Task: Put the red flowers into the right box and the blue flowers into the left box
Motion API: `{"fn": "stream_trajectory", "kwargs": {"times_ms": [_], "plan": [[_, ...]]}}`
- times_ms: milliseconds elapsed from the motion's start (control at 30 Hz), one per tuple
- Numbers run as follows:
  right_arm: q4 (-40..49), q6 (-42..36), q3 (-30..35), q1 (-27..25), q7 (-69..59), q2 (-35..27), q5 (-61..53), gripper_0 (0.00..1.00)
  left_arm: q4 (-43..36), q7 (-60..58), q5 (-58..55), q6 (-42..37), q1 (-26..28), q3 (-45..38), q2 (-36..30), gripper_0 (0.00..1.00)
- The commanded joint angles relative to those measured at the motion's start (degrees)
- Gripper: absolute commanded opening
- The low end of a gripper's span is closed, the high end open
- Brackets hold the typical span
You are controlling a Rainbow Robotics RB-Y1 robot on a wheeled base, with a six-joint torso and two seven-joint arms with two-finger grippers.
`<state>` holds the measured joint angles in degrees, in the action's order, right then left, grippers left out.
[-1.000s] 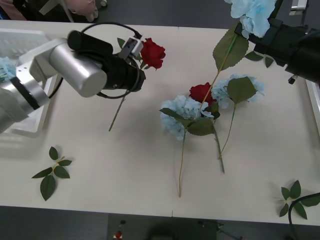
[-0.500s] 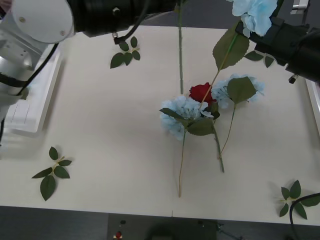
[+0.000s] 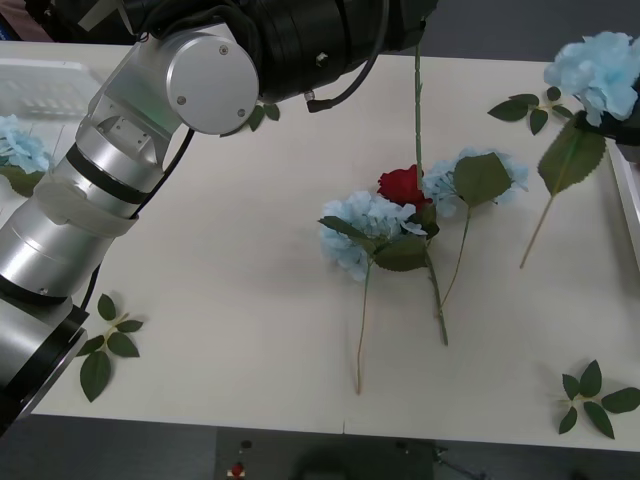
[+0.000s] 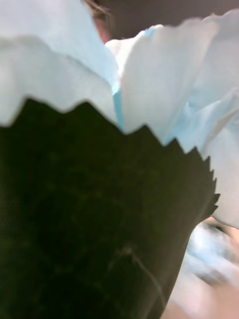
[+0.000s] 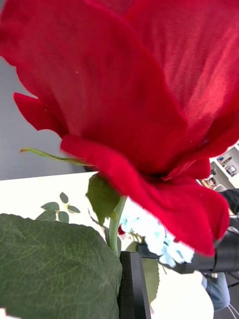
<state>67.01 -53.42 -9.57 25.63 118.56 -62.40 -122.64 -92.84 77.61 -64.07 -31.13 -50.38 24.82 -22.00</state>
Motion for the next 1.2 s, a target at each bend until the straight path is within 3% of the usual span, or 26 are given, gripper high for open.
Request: {"fn": "stream_trajectory", "kwargs": {"times_ms": [33, 300, 367, 400, 467, 533, 767, 900, 1033, 1200], "plan": [[-6.45, 0.94, -3.70, 0.47, 2.64, -3.34, -0.23, 0.00, -1.46, 2.55, -0.53, 0.63, -1.12, -0.56, -1.38, 0.00], [-11.81, 7.45, -10.20, 0.47, 4.66, -3.69, 3.46, 0.00, -1.37, 2.20, -0.62, 0.72, -1.04, -0.65, -1.65, 0.00], [-11.55, 9.65, -10.73, 0.47, 4.92, -3.61, 4.95, 0.17, -1.37, 2.29, -0.62, 0.80, -1.04, -0.65, -1.73, 0.00], [-11.37, 10.96, -11.17, 0.47, 5.19, -3.43, 6.36, 0.43, -1.37, 2.29, -0.62, 1.15, -1.04, -0.65, -1.82, 0.00], [-10.85, 12.55, -11.61, 0.47, 5.36, -3.34, 8.64, 0.67, -1.37, 2.46, -0.45, 1.68, -0.86, -0.65, -1.91, 0.00], [-10.41, 13.43, -11.79, 0.47, 5.80, -3.34, 10.75, 0.77, -1.37, 2.46, -0.36, 2.03, -0.68, -0.65, -2.00, 0.00], [-8.21, 11.84, -11.79, 0.38, 8.00, -4.22, 12.51, 0.91, -1.37, 2.46, -0.18, 2.21, -0.60, -0.65, -2.17, 0.00], [-2.76, 8.94, -11.79, -1.81, 12.39, -7.56, 4.69, 0.93, -1.37, 2.55, -0.18, 2.91, -0.51, -0.65, -2.26, 0.00], [5.85, 8.68, -10.73, -7.00, 19.34, -10.55, -9.46, 0.93, -1.37, 2.55, -0.09, 2.91, -0.51, -0.56, -2.35, 0.00], [19.65, 9.91, 0.78, -17.02, 28.21, -7.82, -18.34, 0.93, -1.37, 2.64, -0.09, 2.91, -0.51, -0.65, -2.44, 0.00]]}}
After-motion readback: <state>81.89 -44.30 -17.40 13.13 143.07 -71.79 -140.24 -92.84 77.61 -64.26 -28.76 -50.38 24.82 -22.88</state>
